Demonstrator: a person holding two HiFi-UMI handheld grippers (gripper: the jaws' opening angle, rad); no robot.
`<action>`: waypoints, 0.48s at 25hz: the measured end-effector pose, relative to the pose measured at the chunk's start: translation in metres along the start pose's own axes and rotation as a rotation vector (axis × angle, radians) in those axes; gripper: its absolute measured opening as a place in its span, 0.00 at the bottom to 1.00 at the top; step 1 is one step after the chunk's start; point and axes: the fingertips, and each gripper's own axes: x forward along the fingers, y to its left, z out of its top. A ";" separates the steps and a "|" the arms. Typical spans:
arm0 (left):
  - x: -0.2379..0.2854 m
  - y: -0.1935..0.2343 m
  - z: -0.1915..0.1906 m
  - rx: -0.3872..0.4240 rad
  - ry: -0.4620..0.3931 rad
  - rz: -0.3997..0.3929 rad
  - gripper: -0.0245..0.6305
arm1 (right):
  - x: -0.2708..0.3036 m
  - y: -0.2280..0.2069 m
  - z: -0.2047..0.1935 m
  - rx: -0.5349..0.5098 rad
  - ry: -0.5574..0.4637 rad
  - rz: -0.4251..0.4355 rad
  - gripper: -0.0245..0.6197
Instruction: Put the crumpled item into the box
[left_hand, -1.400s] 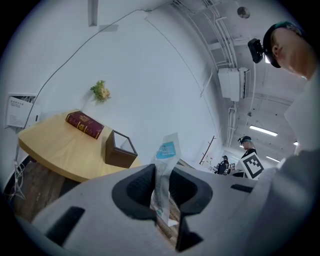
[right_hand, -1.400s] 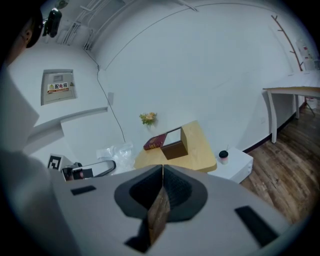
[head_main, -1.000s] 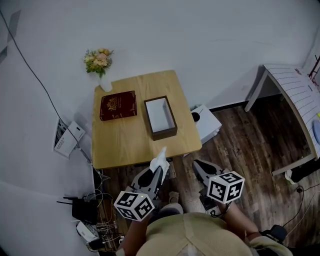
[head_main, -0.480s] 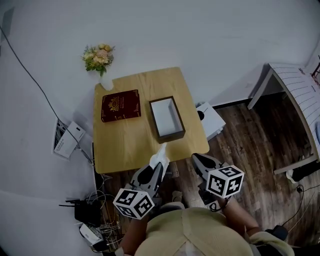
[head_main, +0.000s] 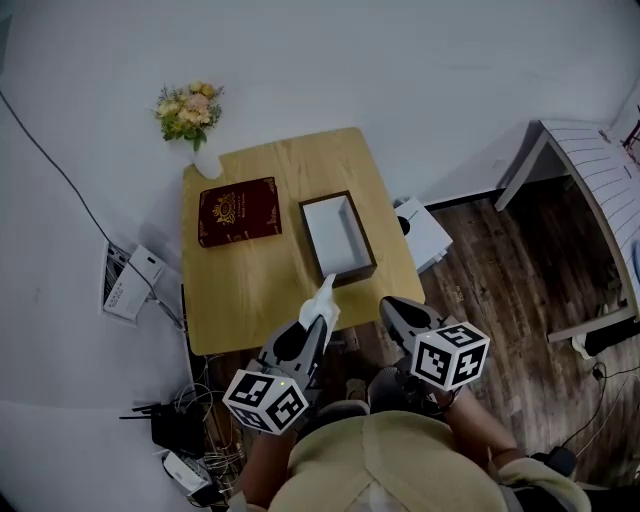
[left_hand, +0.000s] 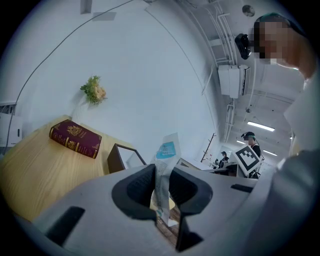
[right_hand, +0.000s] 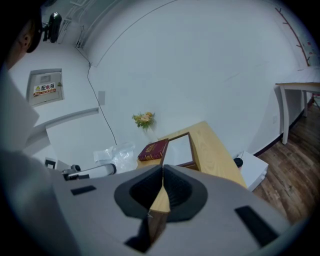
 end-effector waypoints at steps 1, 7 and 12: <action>0.003 0.001 0.003 0.002 -0.001 0.000 0.14 | 0.003 -0.001 0.004 -0.002 -0.002 0.002 0.08; 0.022 0.010 0.022 -0.002 -0.032 0.022 0.15 | 0.028 -0.012 0.034 -0.045 -0.009 0.028 0.08; 0.046 0.017 0.040 -0.001 -0.060 0.060 0.14 | 0.050 -0.025 0.058 -0.065 0.016 0.069 0.08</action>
